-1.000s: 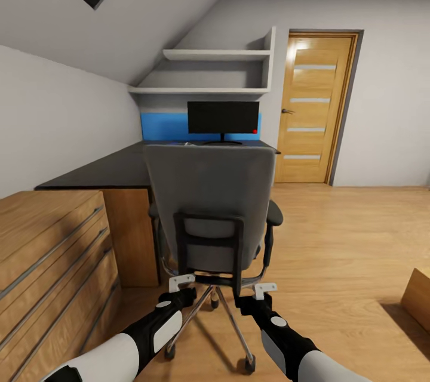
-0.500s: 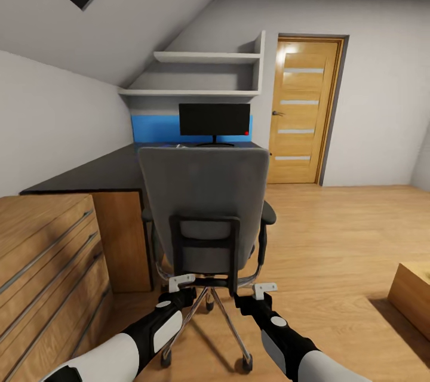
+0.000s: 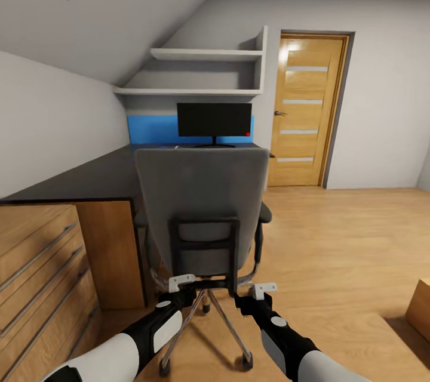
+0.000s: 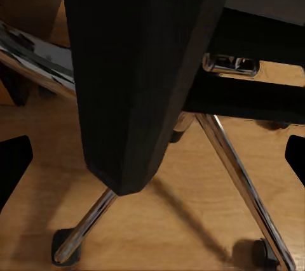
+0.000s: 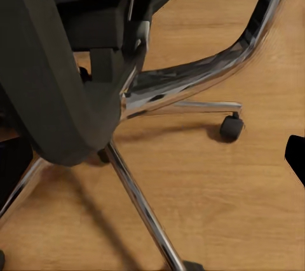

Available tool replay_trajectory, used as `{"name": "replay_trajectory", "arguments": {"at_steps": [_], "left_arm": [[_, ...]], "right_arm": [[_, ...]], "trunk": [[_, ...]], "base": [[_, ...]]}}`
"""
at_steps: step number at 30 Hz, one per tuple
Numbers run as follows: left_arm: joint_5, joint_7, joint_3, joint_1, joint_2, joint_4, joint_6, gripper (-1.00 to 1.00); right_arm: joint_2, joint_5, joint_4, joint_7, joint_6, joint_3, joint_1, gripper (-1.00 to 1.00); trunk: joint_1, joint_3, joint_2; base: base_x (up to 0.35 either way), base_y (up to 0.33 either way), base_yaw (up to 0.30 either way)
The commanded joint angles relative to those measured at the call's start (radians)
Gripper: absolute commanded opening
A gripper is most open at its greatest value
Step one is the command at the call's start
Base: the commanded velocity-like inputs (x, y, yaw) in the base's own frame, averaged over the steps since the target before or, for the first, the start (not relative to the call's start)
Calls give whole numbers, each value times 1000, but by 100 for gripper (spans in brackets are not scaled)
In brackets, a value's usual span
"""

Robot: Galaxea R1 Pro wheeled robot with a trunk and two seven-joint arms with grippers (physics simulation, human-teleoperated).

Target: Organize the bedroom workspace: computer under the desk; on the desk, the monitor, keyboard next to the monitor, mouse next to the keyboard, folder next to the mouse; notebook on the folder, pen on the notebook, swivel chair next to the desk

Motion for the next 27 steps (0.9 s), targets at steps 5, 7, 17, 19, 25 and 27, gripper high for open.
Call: {"name": "replay_trajectory", "arguments": {"at_steps": [5,7,17,19,25,27], "left_arm": [[9,6,-8,-1,0,-1,-9,100],[9,6,-8,-1,0,-1,-16,100],[9,6,-9,-1,0,0,-23,100],[9,6,-8,-1,0,0,-23,100],[9,6,-9,-1,0,0,-23,100],[9,6,-9,-1,0,0,-23,100]], "right_arm": [[0,-10,1,0,-4,8,-1,100],[0,-9,1,0,-4,8,-1,100],[0,-9,1,0,-4,8,-1,100],[0,-9,1,0,-4,8,-1,100],[0,-9,1,0,-4,8,-1,100],[0,-8,1,0,-4,8,-1,100]], "trunk": [[0,-1,0],[0,-1,0],[0,-1,0],[0,-1,0],[0,-1,0],[0,-1,0]], "base": [[327,0,0],[326,0,0],[327,0,0],[328,0,0],[328,-36,0],[327,-112,0]]}}
